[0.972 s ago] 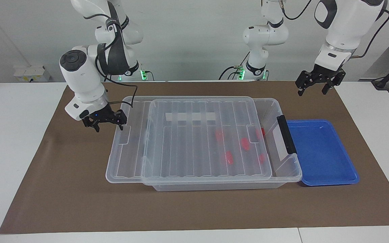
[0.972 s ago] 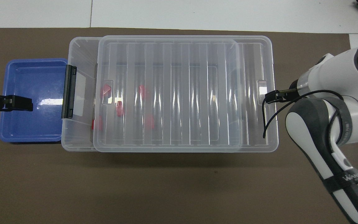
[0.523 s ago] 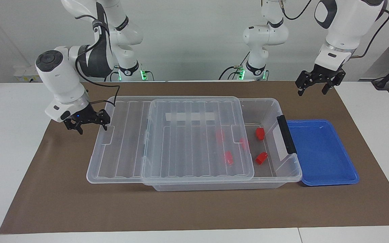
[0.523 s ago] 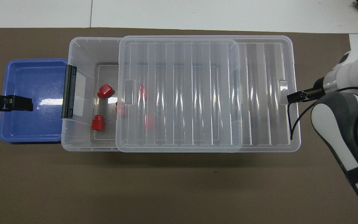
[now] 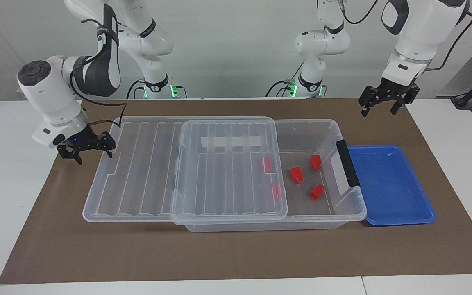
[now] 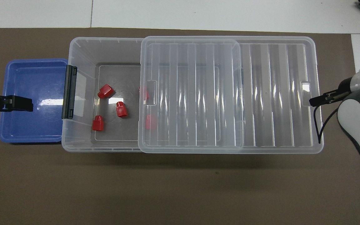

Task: Place red block in blue tray from box
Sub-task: 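Slide the clear lid away from the tray with the right gripper, then release the lid and draw back the right gripper, then reach the left gripper into the box and grasp a red block, then carry the red block to the blue tray with the left gripper, then slide the lid back closed with the right gripper while the left gripper holds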

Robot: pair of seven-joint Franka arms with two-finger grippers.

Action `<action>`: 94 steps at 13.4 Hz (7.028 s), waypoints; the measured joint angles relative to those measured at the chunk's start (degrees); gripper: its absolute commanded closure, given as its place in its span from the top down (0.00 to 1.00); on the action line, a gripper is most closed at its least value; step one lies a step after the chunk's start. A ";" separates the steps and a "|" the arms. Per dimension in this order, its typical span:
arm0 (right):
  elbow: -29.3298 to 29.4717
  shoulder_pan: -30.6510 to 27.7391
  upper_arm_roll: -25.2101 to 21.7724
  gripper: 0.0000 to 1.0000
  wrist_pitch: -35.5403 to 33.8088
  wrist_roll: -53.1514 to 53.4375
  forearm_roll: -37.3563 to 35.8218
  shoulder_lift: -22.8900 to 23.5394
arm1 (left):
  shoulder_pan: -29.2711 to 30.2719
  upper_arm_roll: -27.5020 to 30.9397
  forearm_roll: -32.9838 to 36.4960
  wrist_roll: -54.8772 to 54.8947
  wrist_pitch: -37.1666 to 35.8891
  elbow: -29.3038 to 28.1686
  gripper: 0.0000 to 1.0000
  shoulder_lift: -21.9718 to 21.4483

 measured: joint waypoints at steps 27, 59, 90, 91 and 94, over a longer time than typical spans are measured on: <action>19.14 5.87 0.28 1.00 -26.02 28.84 -0.05 -5.65 | -13.71 -3.57 2.99 -33.95 18.20 -0.08 1.00 11.31; 16.90 4.27 0.07 0.09 -23.30 28.84 -0.02 -5.53 | -1.64 -1.07 6.08 -1.90 -7.09 15.98 0.00 13.55; -1.09 -0.61 0.46 0.00 4.52 26.36 -0.01 -1.77 | 13.34 -2.11 -4.91 18.94 8.70 2.59 1.00 9.67; -1.11 -0.30 0.48 0.00 4.51 26.36 0.00 -1.77 | 13.25 -2.23 -4.91 18.94 5.96 2.87 1.00 6.23; -1.12 1.26 0.50 0.00 4.50 26.36 0.01 -1.77 | 10.90 -3.15 -4.94 14.87 1.40 2.95 1.00 0.46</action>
